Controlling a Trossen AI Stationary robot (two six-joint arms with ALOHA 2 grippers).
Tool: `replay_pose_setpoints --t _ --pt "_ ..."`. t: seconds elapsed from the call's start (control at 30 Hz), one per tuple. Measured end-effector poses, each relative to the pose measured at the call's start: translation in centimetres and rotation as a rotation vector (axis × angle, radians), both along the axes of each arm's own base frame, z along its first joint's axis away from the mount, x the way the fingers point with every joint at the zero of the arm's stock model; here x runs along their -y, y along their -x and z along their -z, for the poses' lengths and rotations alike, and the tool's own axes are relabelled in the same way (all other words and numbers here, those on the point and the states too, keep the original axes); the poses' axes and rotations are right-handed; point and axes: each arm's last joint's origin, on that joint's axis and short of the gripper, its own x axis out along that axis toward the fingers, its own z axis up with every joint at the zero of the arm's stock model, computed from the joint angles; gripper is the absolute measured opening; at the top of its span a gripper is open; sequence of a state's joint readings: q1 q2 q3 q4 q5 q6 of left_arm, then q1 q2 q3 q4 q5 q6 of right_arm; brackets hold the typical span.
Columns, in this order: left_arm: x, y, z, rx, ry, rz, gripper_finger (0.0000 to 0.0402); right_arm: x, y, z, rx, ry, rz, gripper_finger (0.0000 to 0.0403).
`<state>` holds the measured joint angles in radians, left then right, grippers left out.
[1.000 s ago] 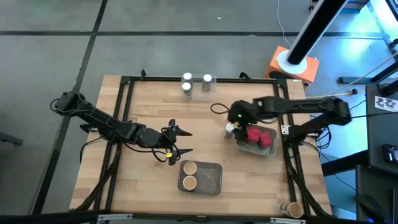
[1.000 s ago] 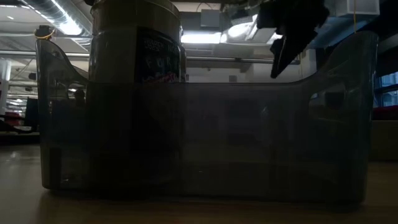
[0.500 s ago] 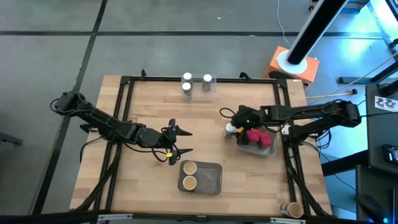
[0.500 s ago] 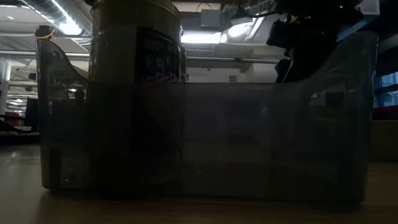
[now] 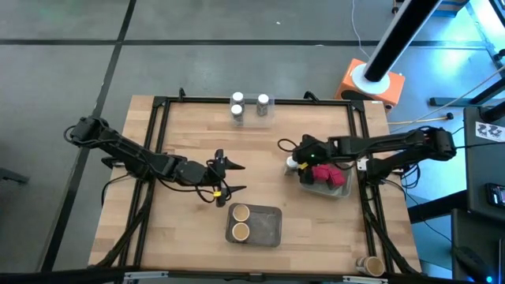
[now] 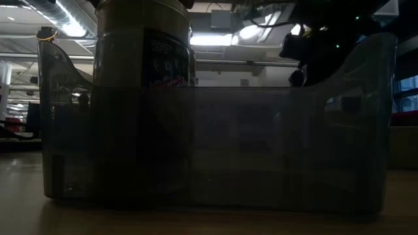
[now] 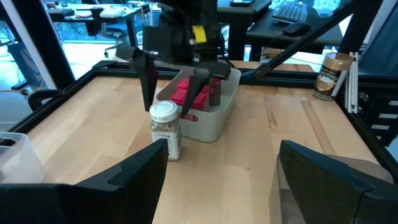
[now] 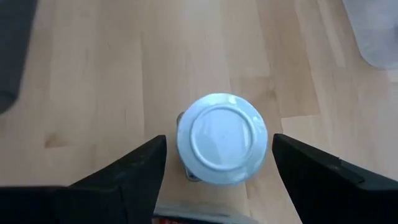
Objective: Sort spices by type
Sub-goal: Put the white seasoning bottle into the transparent bin
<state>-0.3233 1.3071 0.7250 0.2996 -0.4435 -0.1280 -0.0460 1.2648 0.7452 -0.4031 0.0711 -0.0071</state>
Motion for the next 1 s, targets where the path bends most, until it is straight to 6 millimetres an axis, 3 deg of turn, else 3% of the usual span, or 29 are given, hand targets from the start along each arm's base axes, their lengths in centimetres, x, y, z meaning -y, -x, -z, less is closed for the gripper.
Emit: replay_pose_setpoints --t 0.23,0.43,0.63,1.0 --pt "0.0 0.0 0.0 0.0 0.001 0.001 0.0292 0.1 -1.2 1.6 -0.032 -0.003 0.0 0.0286" --pt "-0.1 0.0 0.0 -0.001 -0.003 -0.001 0.0292 0.1 -1.4 1.7 -0.023 0.001 -0.009 0.0203" --pt "-0.1 0.0 0.0 -0.001 -0.005 -0.001 0.0292 0.2 -1.4 1.4 -0.032 0.042 0.001 0.0201" --pt "-0.1 0.0 0.0 -0.004 0.001 -0.003 0.0292 0.9 -3.6 -3.4 0.107 0.217 0.03 0.0201"
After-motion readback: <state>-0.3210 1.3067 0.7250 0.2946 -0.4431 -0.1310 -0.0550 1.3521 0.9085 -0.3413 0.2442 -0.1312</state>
